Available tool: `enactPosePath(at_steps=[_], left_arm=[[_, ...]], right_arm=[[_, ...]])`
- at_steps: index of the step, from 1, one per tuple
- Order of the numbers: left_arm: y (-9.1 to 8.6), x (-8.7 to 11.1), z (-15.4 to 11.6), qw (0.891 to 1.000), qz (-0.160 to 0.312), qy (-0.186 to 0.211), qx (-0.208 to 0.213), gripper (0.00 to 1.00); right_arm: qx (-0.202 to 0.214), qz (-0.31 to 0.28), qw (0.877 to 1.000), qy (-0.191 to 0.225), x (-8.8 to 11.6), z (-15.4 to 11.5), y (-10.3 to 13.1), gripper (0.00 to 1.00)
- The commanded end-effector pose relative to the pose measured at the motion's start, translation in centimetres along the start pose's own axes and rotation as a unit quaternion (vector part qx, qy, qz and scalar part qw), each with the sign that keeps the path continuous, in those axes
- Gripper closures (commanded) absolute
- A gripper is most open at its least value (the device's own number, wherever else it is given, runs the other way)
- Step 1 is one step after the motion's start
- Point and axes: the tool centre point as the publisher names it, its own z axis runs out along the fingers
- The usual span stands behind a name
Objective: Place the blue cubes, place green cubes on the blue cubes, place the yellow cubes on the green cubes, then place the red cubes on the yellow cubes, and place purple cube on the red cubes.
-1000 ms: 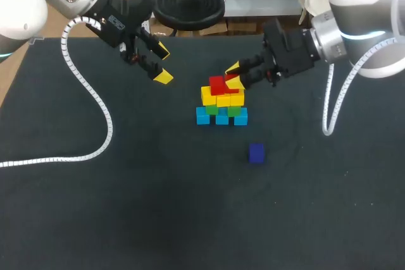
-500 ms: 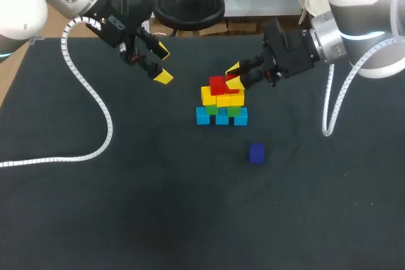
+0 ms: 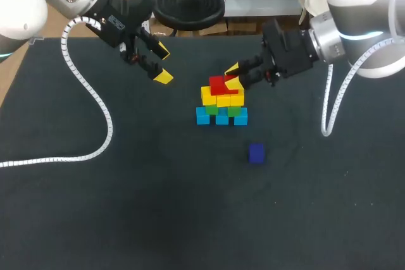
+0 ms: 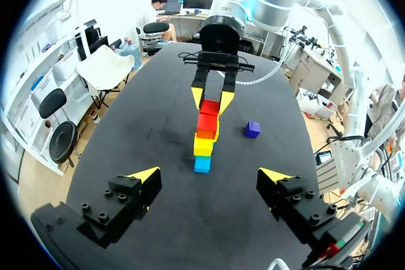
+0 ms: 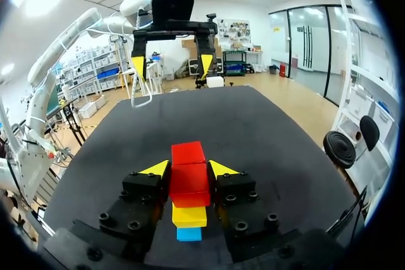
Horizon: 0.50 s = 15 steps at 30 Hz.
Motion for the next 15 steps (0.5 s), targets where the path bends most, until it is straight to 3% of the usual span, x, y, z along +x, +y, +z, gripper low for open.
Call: enactPosePath(at_steps=[1,3,5,7,15], left_arm=[[-0.05,-0.04,-0.03,1.0,-0.001,0.002,-0.001,0.0],[-0.05,-0.04,-0.03,1.0,-0.001,0.002,-0.001,0.0],[-0.05,-0.04,-0.03,1.0,-0.001,0.002,-0.001,0.0],[-0.05,-0.04,-0.03,1.0,-0.001,0.002,-0.001,0.0],[-0.05,-0.04,-0.03,1.0,-0.001,0.002,-0.001,0.0]], right_arm=[[0.001,0.0,1.0,0.001,-0.02,0.05,-0.1,1.0],[0.001,-0.001,1.0,0.001,-0.12,0.0,-0.13,0.98],[0.001,-0.002,1.0,0.001,-0.18,-0.03,-0.15,0.67],[0.001,-0.003,1.0,0.001,-0.19,-0.04,-0.16,0.53],[0.001,-0.002,1.0,-0.003,-0.06,-0.13,-0.04,0.54]])
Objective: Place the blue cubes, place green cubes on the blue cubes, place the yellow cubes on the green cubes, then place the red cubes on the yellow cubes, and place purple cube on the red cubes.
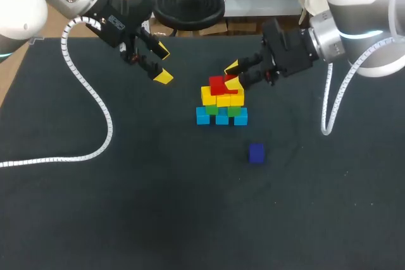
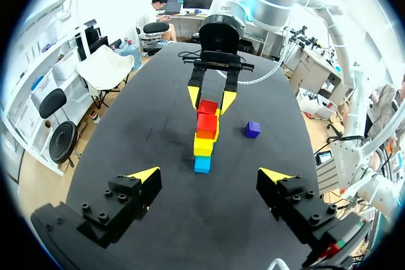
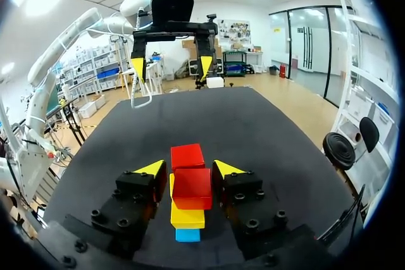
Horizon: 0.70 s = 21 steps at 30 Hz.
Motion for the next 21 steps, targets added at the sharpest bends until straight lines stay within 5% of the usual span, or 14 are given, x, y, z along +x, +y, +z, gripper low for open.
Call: enactPosePath(at_steps=[1,3,6,14,21], left_arm=[[-0.1,0.0,0.0,1.0,-0.001,0.002,-0.001,0.0],[-0.1,0.0,0.0,1.0,-0.001,0.002,-0.001,0.0],[-0.1,0.0,0.0,1.0,-0.001,0.002,-0.001,0.0],[-0.1,0.0,0.0,1.0,-0.001,0.002,-0.001,0.0],[-0.1,0.0,0.0,1.0,-0.001,0.002,-0.001,0.0]], right_arm=[[0.003,0.003,1.0,-0.003,0.2,-0.2,0.0,0.53],[0.006,-0.001,1.0,-0.005,0.0,-0.4,0.2,0.44],[0.015,-0.022,1.0,-0.007,-0.5,-1.0,0.4,0.0],[0.061,-0.085,0.992,0.064,-2.5,-3.5,2.7,0.0],[0.078,-0.08,0.992,0.064,-2.1,-4.7,4.9,0.0]])
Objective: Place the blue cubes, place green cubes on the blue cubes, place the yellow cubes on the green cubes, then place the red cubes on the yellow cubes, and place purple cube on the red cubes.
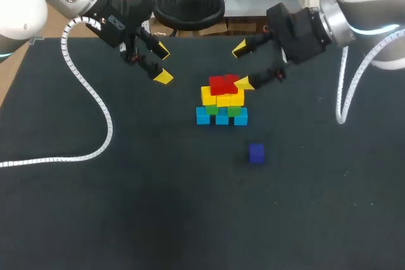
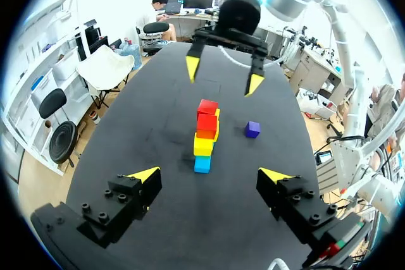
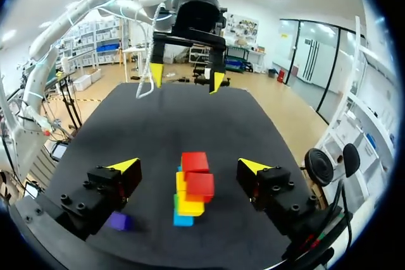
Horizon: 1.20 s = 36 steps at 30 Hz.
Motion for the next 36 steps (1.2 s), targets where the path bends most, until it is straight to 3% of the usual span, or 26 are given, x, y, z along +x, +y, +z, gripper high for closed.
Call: enactPosePath(at_steps=[1,7,15,26,30,31,36], left_arm=[[-0.1,0.0,0.0,1.0,-0.001,0.002,-0.001,0.0],[-0.1,0.0,0.0,1.0,-0.001,0.002,-0.001,0.0],[-0.1,0.0,0.0,1.0,-0.001,0.002,-0.001,0.0],[-0.1,0.0,0.0,1.0,-0.001,0.002,-0.001,0.0],[-0.1,0.0,0.0,1.0,-0.001,0.002,-0.001,0.0],[-0.1,0.0,0.0,1.0,-0.001,0.002,-0.001,0.0],[-0.1,0.0,0.0,1.0,-0.001,0.002,-0.001,0.0]], right_arm=[[0.039,0.002,0.999,0.006,-0.1,-1.4,3.3,0.0],[0.039,-0.001,0.999,-0.011,0.6,-2.4,5.4,0.0],[-0.021,-0.032,0.995,-0.088,2.8,-2.6,7.4,0.0],[-0.045,0.026,0.995,-0.081,5.7,-0.4,8.9,0.0],[-0.064,0.063,0.995,-0.051,7.0,1.0,10.2,0.0],[-0.066,0.078,0.994,-0.033,7.4,1.1,10.6,0.0],[-0.057,0.099,0.993,-0.038,9.4,0.6,11.9,0.0]])
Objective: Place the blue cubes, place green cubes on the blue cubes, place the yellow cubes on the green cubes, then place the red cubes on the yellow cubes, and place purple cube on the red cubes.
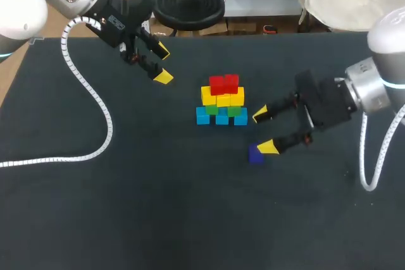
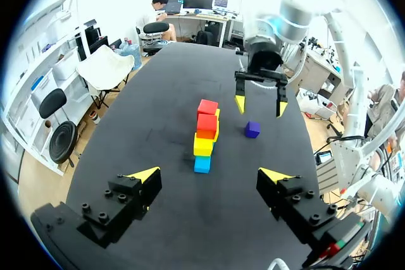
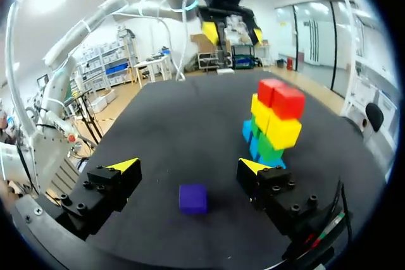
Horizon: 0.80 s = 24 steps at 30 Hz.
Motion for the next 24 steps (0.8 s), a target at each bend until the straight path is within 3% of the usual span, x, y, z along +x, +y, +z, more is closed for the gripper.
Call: enactPosePath(at_steps=[1,10,24], left_arm=[[-0.1,0.0,0.0,1.0,-0.001,0.002,-0.001,0.0],[-0.1,0.0,0.0,1.0,-0.001,0.002,-0.001,0.0],[-0.1,0.0,0.0,1.0,-0.001,0.002,-0.001,0.0]], right_arm=[[0.006,0.0,1.0,-0.001,1.1,-0.5,1.1,0.0],[-0.026,-0.035,0.999,-0.021,3.1,-0.6,0.3,0.0],[-0.009,-0.049,0.998,-0.023,2.3,-1.2,-0.6,0.0]])
